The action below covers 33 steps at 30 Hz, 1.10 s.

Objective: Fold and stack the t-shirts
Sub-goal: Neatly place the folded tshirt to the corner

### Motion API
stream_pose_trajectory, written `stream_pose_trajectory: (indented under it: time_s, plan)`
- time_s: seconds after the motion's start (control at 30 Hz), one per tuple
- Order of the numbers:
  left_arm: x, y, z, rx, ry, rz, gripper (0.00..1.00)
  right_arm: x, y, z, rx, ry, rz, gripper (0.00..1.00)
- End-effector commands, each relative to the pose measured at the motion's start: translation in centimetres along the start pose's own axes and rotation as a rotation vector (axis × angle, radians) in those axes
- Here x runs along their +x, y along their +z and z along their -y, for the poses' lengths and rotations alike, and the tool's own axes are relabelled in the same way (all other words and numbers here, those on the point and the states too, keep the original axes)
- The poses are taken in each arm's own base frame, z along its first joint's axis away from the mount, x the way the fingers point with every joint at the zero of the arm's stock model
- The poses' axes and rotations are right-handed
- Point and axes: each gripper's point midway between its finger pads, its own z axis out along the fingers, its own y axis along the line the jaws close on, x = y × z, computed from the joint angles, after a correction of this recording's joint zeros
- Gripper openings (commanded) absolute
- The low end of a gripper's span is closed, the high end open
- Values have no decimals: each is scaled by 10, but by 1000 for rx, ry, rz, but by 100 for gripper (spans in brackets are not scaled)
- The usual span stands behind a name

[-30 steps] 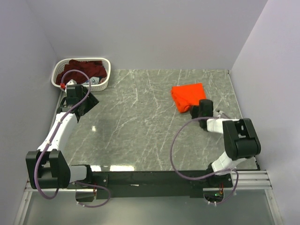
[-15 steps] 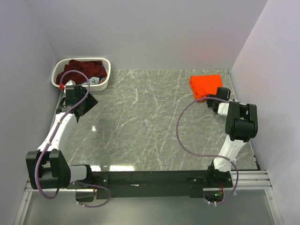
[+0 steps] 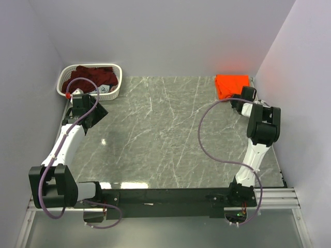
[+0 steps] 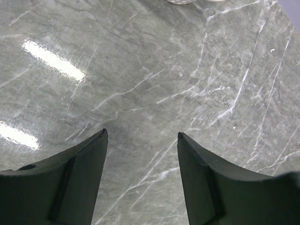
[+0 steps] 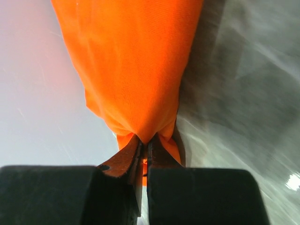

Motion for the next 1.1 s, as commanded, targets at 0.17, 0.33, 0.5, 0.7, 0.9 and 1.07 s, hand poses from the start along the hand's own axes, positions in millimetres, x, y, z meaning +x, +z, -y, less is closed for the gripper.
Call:
stream_pose_trajectory:
  time_s: [0.17, 0.33, 0.5, 0.7, 0.9, 1.07]
  plan:
    - [-6, 3, 0, 3, 20, 21, 66, -22, 15, -21, -14, -48, 43, 3]
    - [-7, 2, 3, 17, 16, 26, 66, -18, 12, -7, 19, -122, 9, 29]
    - [-8, -1, 4, 23, 16, 29, 66, -15, -8, 1, 45, -229, -9, 59]
    - [-10, -4, 7, 38, 14, 34, 66, -19, -39, -10, 48, -395, -5, 62]
    - [-10, -6, 8, 43, 14, 38, 65, -2, -62, -45, 5, -656, 22, 51]
    - [-11, -7, 7, 37, 16, 45, 65, 11, -58, -80, -65, -752, 13, 31]
